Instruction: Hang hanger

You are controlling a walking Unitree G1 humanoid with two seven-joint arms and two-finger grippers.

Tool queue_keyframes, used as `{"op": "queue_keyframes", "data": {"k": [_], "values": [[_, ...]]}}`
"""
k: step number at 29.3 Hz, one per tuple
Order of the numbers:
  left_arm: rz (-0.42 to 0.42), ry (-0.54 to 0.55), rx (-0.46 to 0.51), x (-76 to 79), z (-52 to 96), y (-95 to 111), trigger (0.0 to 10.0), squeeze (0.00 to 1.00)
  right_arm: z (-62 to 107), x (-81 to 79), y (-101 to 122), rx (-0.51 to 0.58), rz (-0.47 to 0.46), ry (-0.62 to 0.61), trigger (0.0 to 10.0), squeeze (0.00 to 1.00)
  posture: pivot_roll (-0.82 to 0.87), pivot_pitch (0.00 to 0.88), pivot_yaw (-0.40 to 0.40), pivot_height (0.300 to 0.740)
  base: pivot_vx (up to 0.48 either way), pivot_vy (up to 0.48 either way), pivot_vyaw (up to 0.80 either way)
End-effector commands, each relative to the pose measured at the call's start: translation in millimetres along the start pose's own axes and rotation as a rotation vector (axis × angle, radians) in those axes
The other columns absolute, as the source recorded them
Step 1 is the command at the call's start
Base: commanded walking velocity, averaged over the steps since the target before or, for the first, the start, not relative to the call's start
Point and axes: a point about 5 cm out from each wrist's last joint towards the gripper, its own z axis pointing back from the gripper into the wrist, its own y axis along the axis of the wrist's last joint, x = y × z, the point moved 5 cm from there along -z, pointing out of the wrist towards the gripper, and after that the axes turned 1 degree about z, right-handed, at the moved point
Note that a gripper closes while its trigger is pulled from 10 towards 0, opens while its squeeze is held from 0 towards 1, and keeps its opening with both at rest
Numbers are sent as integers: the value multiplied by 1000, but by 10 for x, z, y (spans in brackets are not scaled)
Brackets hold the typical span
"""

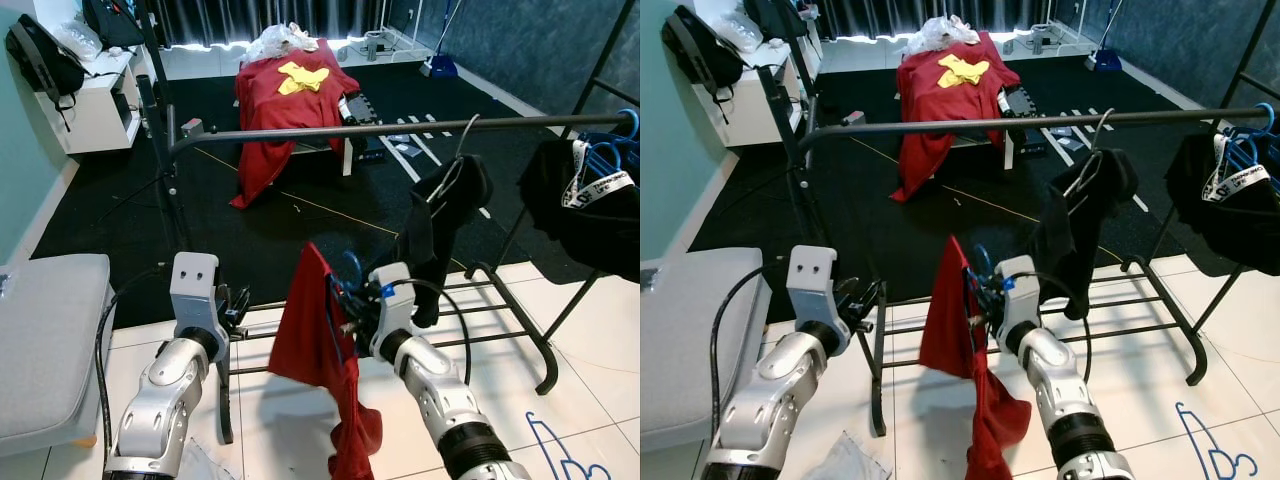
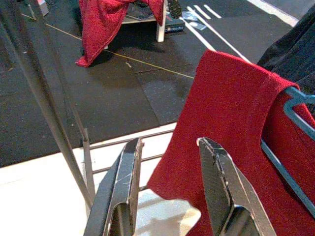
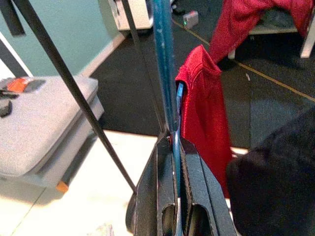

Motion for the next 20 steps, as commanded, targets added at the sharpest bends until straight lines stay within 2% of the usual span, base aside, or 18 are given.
{"op": "queue_keyframes", "data": {"k": [1, 2, 3, 4, 5, 7, 8, 10, 12, 13, 14, 15, 17, 20], "values": [[14, -8, -19, 23, -15, -47, 10000, 0, 38, -100, -4, 6, 52, 74, 7882, 0, 95, 73, 26, 740, 0, 0, 0], [14, -8, -19, 23, -15, -47, 10000, 0, 38, -100, -4, 6, 52, 74, 7882, 0, 95, 73, 26, 740, 0, 0, 0], [-33, -21, -9, 18, -36, -11, 10000, 0, 112, -113, 30, 16, 155, 140, 10000, 0, 95, 79, 28, 740, 0, 0, 0], [-33, -21, -9, 18, -36, -11, 10000, 0, 112, -113, 30, 16, 155, 140, 10000, 0, 95, 79, 28, 740, 0, 0, 0], [-64, -41, 6, -7, -44, 40, 10000, 0, 202, -140, 124, 48, 191, 245, 10000, 0, 96, 82, 30, 740, 0, 0, 0], [-90, -92, 19, -54, -27, 101, 10000, 0, 410, -209, 271, 84, 203, 445, 10000, 0, 95, 80, 32, 740, 0, 0, 0], [-90, -92, 19, -54, -27, 101, 10000, 0, 410, -209, 271, 84, 203, 445, 10000, 0, 95, 80, 32, 740, 0, 0, 0], [-84, -141, 17, -97, 24, 128, 10000, 0, 657, -251, 249, 24, 260, 626, 10000, 0, 87, 74, 38, 740, 0, 0, 0], [-84, -141, 17, -97, 24, 128, 10000, 0, 657, -251, 249, 24, 260, 626, 10000, 0, 87, 74, 38, 740, 0, 0, 0], [-83, -151, 16, -109, 39, 134, 10000, 0, 722, -251, 230, 0, 279, 666, 10000, 0, 87, 74, 38, 740, 0, 0, 0], [-80, -156, 18, -132, 71, 153, 10000, 0, 826, -177, 304, -7, 290, 683, 10000, 0, 84, 74, 40, 740, 0, 0, 0], [-80, -156, 18, -132, 71, 153, 10000, 0, 826, -177, 304, -7, 290, 683, 10000, 0, 84, 74, 40, 740, 0, 0, 0], [-79, -155, 21, -165, 112, 169, 10000, 0, 962, -108, 444, 3, 301, 707, 10000, 0, 84, 74, 40, 740, 0, 0, 0], [-72, -142, 32, -219, 146, 177, 10000, 0, 1051, -98, 577, 22, 295, 732, 10000, 0, 80, 82, 45, 740, 0, 0, 0]]}}
